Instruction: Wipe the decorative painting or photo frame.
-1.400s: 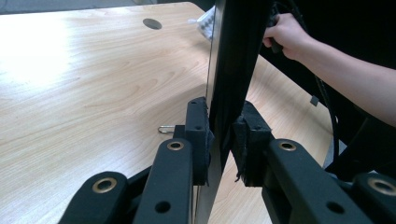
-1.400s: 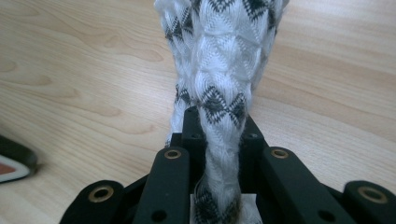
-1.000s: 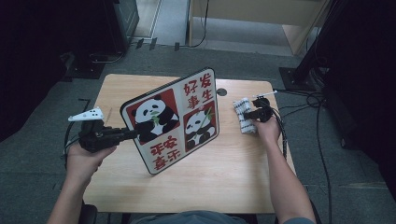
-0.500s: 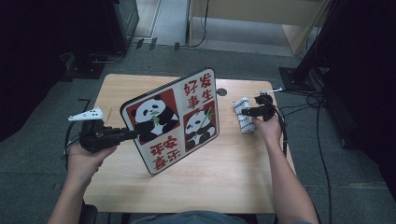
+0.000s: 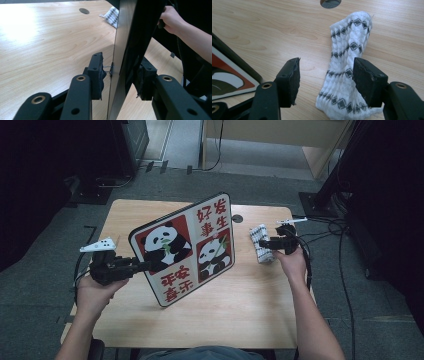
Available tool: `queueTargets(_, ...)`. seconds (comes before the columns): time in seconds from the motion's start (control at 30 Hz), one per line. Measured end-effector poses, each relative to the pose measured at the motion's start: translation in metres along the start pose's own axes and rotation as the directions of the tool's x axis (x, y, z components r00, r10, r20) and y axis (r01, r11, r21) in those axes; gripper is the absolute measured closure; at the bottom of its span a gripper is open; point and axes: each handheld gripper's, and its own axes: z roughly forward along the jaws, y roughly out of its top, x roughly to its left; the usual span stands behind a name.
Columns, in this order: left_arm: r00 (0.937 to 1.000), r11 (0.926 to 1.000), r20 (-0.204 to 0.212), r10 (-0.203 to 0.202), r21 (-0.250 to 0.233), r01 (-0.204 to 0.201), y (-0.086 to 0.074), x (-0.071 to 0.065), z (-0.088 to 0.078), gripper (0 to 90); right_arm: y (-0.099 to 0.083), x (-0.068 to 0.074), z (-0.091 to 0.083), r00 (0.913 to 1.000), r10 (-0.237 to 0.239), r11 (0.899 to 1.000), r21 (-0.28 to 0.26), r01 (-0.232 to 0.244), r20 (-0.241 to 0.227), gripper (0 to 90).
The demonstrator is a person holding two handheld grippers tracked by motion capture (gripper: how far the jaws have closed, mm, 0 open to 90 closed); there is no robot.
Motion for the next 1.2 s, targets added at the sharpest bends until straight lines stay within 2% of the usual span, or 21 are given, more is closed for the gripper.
queueTargets(0.13, 1.0000, 1.0000, -0.009, -0.001, 0.005, 0.001, -0.002, 0.003, 0.003, 57.9, -0.004, 0.006, -0.004, 0.9998, -0.015, 1.000, 0.005, 0.015, -0.010, 39.5)
queueTargets(0.37, 0.9998, 0.9998, -0.012, -0.015, 0.011, 0.015, -0.005, 0.009, 0.009, 56.8, -0.013, 0.016, -0.010, 0.9985, -0.041, 0.999, 0.014, 0.041, -0.037, 39.2)
queueTargets(0.57, 0.9993, 0.9996, -0.025, -0.027, 0.010, 0.027, -0.007, 0.016, 0.010, 56.2, -0.018, 0.022, -0.014, 0.9976, -0.034, 0.999, -0.001, 0.034, -0.061, 39.3)
queueTargets(0.67, 0.9992, 0.9996, -0.029, -0.029, 0.001, 0.029, -0.007, 0.019, 0.011, 55.4, -0.019, 0.021, -0.012, 0.9947, -0.031, 1.000, -0.006, 0.030, -0.098, 39.2)
queueTargets(0.8, 0.9988, 0.9994, -0.037, -0.034, -0.008, 0.033, -0.006, 0.023, 0.012, 54.4, -0.019, 0.023, -0.011, 0.9944, -0.040, 0.999, -0.016, 0.039, -0.098, 39.1)
queueTargets(1.07, 0.9974, 0.9987, -0.051, -0.050, -0.013, 0.050, -0.006, 0.032, 0.013, 53.9, -0.018, 0.025, -0.006, 0.9925, -0.098, 0.995, -0.008, 0.098, -0.072, 39.5)
queueTargets(1.2, 0.9966, 0.9985, -0.060, -0.056, -0.007, 0.055, -0.006, 0.035, 0.015, 54.0, -0.018, 0.022, -0.005, 0.9926, -0.091, 0.996, -0.009, 0.090, -0.080, 40.5)
